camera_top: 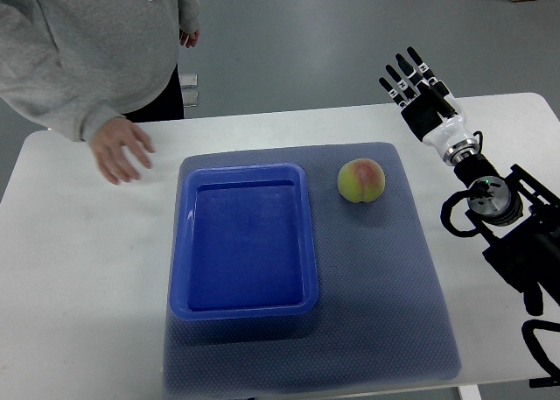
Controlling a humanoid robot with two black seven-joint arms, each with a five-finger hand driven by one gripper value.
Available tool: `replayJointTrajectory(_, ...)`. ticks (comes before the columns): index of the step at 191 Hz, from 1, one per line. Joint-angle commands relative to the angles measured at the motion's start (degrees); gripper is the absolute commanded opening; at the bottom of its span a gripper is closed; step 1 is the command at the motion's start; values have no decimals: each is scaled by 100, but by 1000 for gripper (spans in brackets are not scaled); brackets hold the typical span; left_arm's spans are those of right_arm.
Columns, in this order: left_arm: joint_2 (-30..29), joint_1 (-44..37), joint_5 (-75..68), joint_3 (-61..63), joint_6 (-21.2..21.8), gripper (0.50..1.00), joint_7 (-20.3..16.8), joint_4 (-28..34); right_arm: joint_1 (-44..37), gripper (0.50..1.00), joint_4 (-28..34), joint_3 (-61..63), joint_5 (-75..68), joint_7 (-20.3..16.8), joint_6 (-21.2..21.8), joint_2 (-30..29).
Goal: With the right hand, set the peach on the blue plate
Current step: 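Move the right hand over the table toward the peach beside the blue tray, then lower the right hand onto the peach and close its fingers around it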
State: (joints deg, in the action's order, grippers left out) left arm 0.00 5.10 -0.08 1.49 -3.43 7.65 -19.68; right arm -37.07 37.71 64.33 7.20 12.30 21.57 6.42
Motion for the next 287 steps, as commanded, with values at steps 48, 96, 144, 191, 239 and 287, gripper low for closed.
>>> replayJointTrajectory(48, 0, 0, 0, 1, 0, 1000, 0, 0, -63, 930, 0, -26, 18, -9, 5, 35)
replayJointTrajectory(96, 0, 0, 0, 1, 0, 1000, 0, 0, -792, 930, 0, -1151, 2082, -18, 41, 580)
replayJointTrajectory(144, 0, 0, -1, 1, 0, 1000, 0, -1, -1873, 930, 114, -2662, 5088, -62, 348, 1124)
replayJointTrajectory(191, 0, 0, 0, -8, 0, 1000, 0, 0, -3024, 930, 1037, -4947, 6311, -149, 682, 1661)
replayJointTrajectory(239, 0, 0, 8, -8, 0, 1000, 0, 0, -3201, 930, 1019, -5511, 6645, -325, 418, 1635)
replayJointTrajectory(287, 0, 0, 0, 1, 0, 1000, 0, 0, -2946, 930, 1011, -5616, 6680, -343, 331, 1626)
